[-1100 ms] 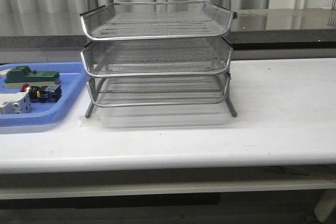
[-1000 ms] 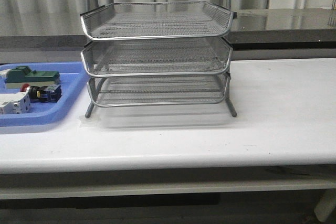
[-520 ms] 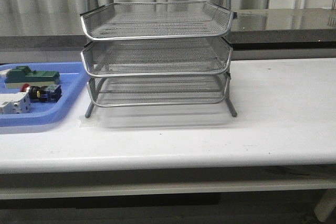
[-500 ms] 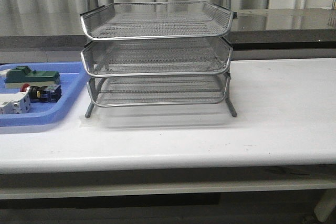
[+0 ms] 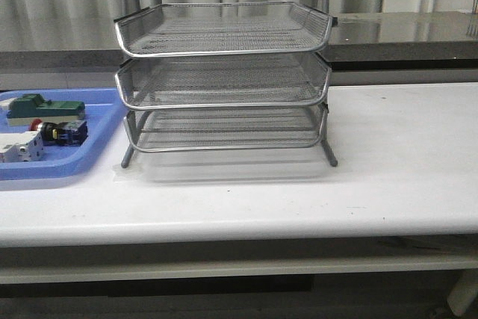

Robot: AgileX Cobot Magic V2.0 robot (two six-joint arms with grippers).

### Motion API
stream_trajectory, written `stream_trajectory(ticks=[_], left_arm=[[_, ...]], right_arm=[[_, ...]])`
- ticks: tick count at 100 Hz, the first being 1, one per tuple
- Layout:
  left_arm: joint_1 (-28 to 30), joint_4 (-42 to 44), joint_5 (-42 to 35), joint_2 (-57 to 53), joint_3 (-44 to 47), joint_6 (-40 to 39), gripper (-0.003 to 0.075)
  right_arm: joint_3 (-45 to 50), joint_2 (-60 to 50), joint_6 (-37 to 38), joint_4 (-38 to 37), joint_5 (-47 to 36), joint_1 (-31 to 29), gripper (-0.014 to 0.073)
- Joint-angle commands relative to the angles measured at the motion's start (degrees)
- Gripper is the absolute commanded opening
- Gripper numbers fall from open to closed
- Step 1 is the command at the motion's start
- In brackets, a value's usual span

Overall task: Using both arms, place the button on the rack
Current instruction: 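Raise the right gripper and move it toward the wire tray stack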

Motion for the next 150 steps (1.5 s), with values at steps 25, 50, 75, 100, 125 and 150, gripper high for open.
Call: stream_trajectory(ticks=[25, 50, 75, 100, 125, 150], left_arm=[[0.0, 0.1, -4.9, -1.8, 2.7, -0.5, 0.0004], [0.0, 0.1, -4.9, -1.8, 2.7, -0.5, 0.0004], [0.0, 0.1, -4.9, -1.8, 2.7, -0.5, 0.0004], [0.0, 0.1, -4.9, -1.8, 2.7, -0.5, 0.0004], [0.0, 0.1, -4.9, -1.8, 2.7, -0.5, 0.0004], [0.0, 0.1, -4.9, -1.8, 2.7, -0.5, 0.0004]], right_arm=[[-14.0, 5.3, -0.2, 8.6, 4.5, -0.2, -0.0060], [-30.7, 20.8, -0.2, 9.5, 23.0, -0.2, -0.0060], [-41.0, 35.5, -0.2, 12.1, 33.9, -0.2, -0.0060], [-41.3, 44.1, -0.2, 22.5, 30.9, -0.2, -0.0059], [-41.3, 50.8, -1.8, 31.6, 27.8, 0.2, 0.0101], [-41.3, 56.3, -8.5, 43.4, 24.2, 0.2, 0.0332]])
